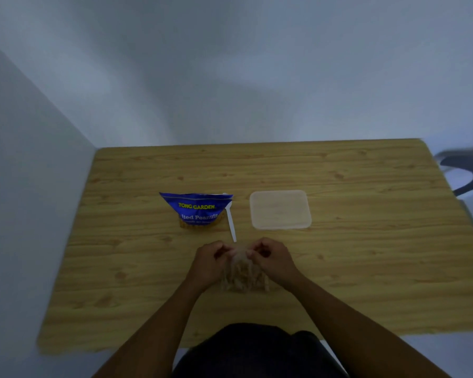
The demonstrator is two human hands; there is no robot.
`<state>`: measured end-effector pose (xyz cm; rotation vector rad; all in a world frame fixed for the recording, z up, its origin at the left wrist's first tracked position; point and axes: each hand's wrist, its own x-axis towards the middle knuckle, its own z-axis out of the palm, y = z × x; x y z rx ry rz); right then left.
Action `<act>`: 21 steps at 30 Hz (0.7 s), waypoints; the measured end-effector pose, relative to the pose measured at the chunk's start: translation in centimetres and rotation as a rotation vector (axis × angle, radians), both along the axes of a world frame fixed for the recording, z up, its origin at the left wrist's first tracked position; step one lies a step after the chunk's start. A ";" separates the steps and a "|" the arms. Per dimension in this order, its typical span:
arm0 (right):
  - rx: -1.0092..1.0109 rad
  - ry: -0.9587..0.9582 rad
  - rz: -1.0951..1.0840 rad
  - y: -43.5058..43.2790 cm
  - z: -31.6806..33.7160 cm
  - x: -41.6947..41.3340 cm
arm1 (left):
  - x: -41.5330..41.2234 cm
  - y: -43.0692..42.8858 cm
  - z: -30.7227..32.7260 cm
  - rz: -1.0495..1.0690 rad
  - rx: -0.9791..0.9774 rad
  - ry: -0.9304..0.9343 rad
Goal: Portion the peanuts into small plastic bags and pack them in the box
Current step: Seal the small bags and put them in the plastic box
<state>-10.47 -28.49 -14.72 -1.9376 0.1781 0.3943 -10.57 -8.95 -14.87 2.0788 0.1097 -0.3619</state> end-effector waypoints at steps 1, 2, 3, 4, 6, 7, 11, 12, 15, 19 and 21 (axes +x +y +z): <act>0.001 -0.029 0.013 0.1 0.2 0.0 | 0.0 -0.1 0.4 0.009 -0.030 -0.013; 0.002 -0.057 0.022 0.2 0.4 0.0 | 0.0 -0.2 0.9 0.020 -0.051 -0.024; 0.005 -0.084 0.023 0.3 0.6 0.1 | 0.1 -0.3 1.2 0.032 -0.072 -0.037; 0.008 -0.114 0.021 0.4 0.8 0.2 | 0.2 -0.3 1.5 0.039 -0.085 -0.046; 0.014 -0.177 0.019 0.8 1.4 0.5 | 0.4 -0.4 2.4 0.047 -0.112 -0.062; 0.015 -0.210 0.018 1.0 1.8 0.7 | 0.5 -0.5 2.9 0.054 -0.132 -0.074; 0.018 -0.319 0.003 1.3 3.1 1.6 | 0.7 -0.6 4.7 0.101 -0.210 -0.121; 0.010 -0.330 0.004 1.3 3.3 1.8 | 0.8 -0.5 4.8 0.100 -0.196 -0.141; -0.051 -0.358 0.022 1.2 3.7 2.3 | 0.9 -0.6 5.0 0.084 -0.109 -0.207; -0.105 -0.367 0.007 1.2 4.0 2.8 | 1.0 -1.3 5.4 0.086 -0.048 -0.255; -0.103 -0.332 -0.041 1.0 4.1 3.0 | 1.1 -1.5 5.4 0.095 -0.033 -0.258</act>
